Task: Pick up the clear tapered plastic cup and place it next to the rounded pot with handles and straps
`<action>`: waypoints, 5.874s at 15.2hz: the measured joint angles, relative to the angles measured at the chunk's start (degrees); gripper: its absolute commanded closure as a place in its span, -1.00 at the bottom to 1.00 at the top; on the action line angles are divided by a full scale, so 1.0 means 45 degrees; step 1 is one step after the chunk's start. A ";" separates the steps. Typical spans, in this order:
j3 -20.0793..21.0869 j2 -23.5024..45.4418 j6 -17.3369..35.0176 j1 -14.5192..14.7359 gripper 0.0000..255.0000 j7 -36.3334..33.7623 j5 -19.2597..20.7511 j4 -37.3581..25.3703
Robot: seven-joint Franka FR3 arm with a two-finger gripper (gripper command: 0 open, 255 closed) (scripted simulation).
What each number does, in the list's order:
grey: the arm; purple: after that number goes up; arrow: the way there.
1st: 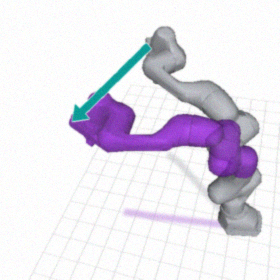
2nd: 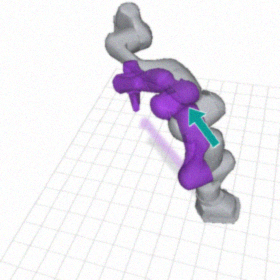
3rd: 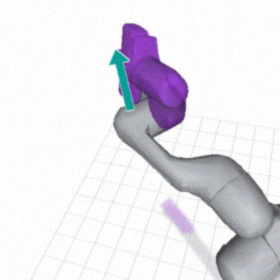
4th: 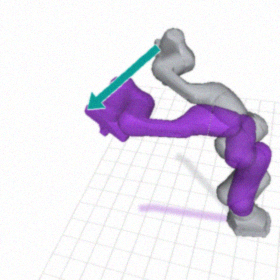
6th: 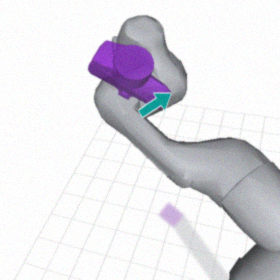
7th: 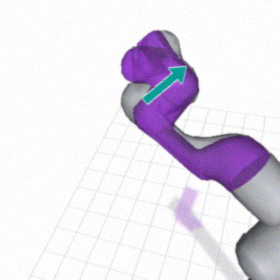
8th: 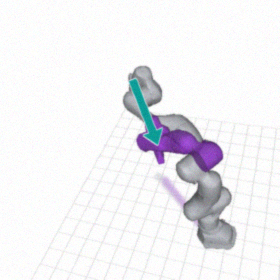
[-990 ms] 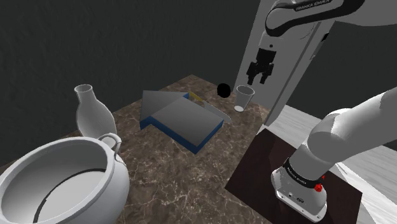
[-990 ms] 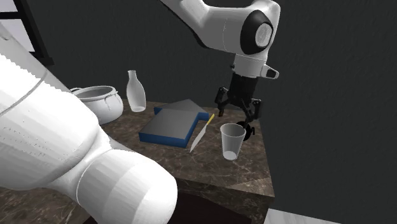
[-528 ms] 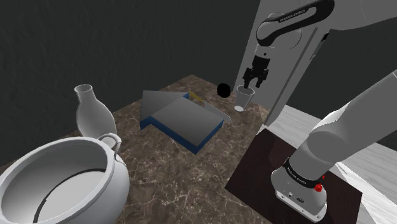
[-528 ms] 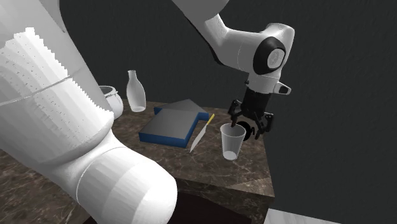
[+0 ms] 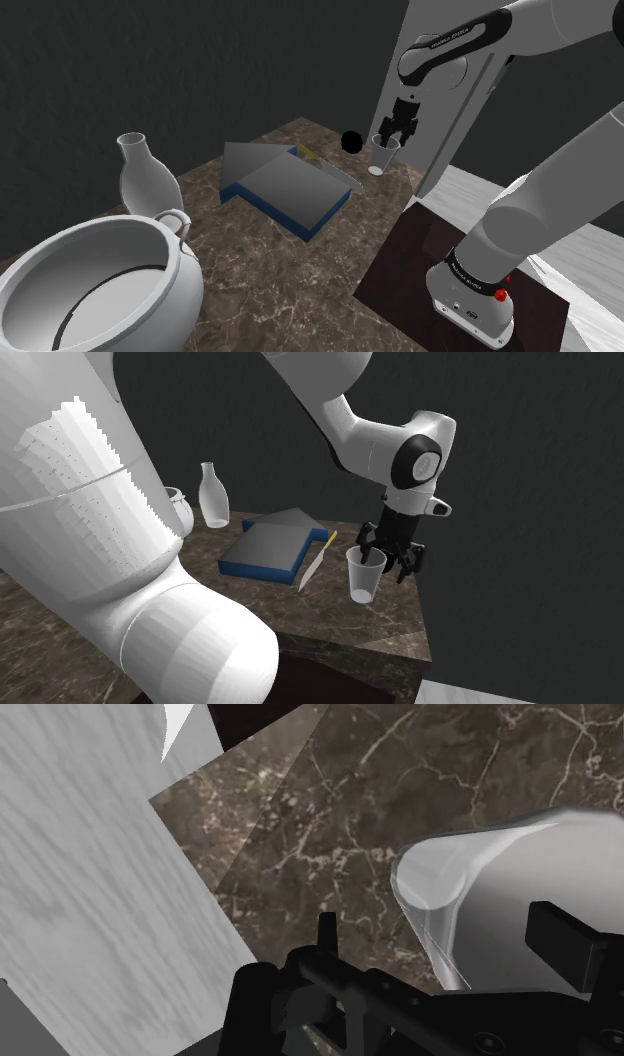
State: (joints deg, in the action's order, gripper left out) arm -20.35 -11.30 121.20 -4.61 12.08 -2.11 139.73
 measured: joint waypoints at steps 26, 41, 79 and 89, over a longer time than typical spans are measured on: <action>0.0145 -0.0910 -0.1763 -0.0072 1.00 -0.0352 0.0305 -0.0918; 0.0382 -0.1619 -0.4385 -0.0049 1.00 -0.0740 0.0431 -0.2873; 0.4080 -0.2260 -0.7315 0.1810 1.00 -0.6021 -0.1274 -0.5644; 0.6154 -0.1023 -0.6582 0.2922 1.00 -0.8995 -0.2068 -0.6648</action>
State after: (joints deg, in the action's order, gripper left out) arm 7.34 -15.90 91.58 8.54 -28.40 -11.41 109.81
